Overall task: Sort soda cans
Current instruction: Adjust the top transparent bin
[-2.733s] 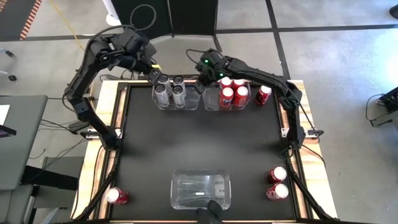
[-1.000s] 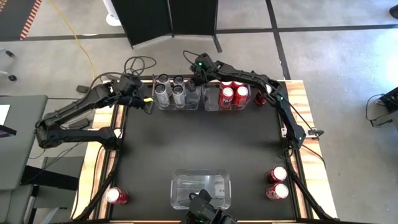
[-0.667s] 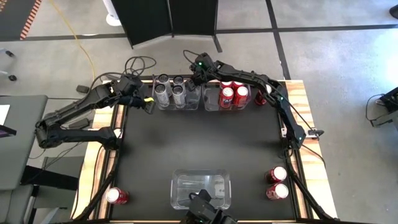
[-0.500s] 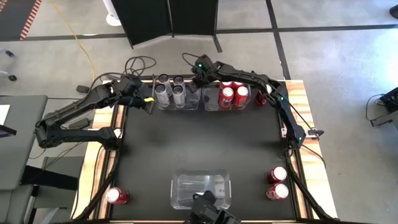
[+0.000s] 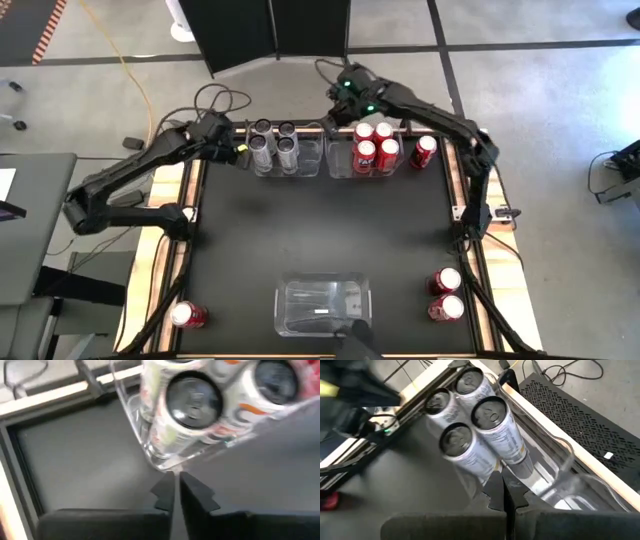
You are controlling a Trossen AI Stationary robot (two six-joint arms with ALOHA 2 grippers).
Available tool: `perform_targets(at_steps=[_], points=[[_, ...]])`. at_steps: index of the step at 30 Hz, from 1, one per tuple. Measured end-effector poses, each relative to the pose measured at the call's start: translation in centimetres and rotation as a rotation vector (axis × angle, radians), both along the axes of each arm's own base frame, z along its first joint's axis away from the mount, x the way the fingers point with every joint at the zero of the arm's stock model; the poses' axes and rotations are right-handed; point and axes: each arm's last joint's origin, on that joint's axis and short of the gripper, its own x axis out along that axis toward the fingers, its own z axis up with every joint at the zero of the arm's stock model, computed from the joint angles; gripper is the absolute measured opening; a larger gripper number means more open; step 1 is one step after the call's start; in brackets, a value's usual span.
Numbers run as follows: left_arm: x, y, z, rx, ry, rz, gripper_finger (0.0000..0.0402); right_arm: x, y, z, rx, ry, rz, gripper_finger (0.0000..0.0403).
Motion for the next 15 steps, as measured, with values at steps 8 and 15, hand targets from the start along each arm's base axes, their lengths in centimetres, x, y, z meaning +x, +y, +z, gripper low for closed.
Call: perform_targets(at_steps=[8, 15], points=[[0.7, 3.7, -2.2, -0.033, 0.022, 0.059, 0.0154, -4.4, 2.9, 5.3, -0.039, -0.021, 0.011, 0.001], [0.6, 5.2, -3.2, -0.049, 0.046, 0.044, 0.0172, -6.7, 4.2, 7.4, -0.103, -0.004, -0.041, 0.0016]])
